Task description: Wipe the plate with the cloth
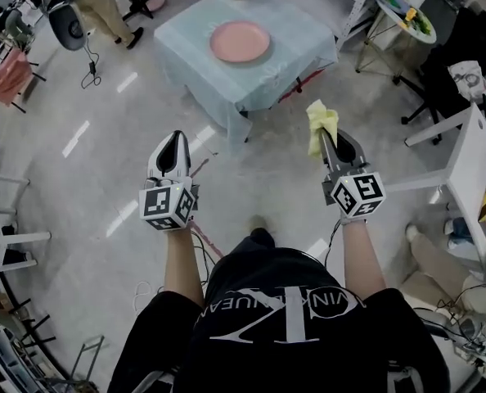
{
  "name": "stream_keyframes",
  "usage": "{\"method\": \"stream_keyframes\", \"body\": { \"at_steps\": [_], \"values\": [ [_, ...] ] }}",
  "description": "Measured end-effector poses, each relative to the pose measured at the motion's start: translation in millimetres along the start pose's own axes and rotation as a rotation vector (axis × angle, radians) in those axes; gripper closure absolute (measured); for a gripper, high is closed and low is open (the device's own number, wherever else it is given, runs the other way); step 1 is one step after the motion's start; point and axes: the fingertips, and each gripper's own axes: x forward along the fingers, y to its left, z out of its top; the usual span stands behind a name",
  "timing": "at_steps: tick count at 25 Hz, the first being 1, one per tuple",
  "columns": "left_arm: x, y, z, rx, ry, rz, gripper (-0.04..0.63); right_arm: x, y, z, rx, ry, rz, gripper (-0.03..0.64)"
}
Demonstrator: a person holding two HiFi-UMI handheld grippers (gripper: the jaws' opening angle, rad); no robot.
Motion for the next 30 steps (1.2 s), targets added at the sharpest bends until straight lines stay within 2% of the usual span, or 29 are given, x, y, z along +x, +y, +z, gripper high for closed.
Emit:
{"method": "stream_keyframes", "body": {
  "at_steps": [4,10,16,25,30],
  "values": [
    [29.1,15.2,-4.9,-0.022,0.009,-0.017,0.595,31.3,-0.4,-0.3,-0.006,0.01,0.002,0.575],
    [53.5,12.1,-17.7,-0.036,0.035,-0.048,0.595,46.5,-12.6,-4.1,0.003,0.022,-0.008,0.575],
    [73.1,24.5,-23.6,-0.04,0.032,-0.018,0.595,77.2,-26.1,-7.0,-0.003,0.024,0.02,0.575],
    [158.1,67.3,-5.1,-0.029,0.015,0.048,0.595,196.2,-58.1,4.5,0.001,0.025,0.113,0.575],
    [222.4,76.9,-10.2,-0.06,0.04,0.065,0.595,267.6,-79.9,2.2,-0.013,0.088,0.175,0.575]
  ]
}}
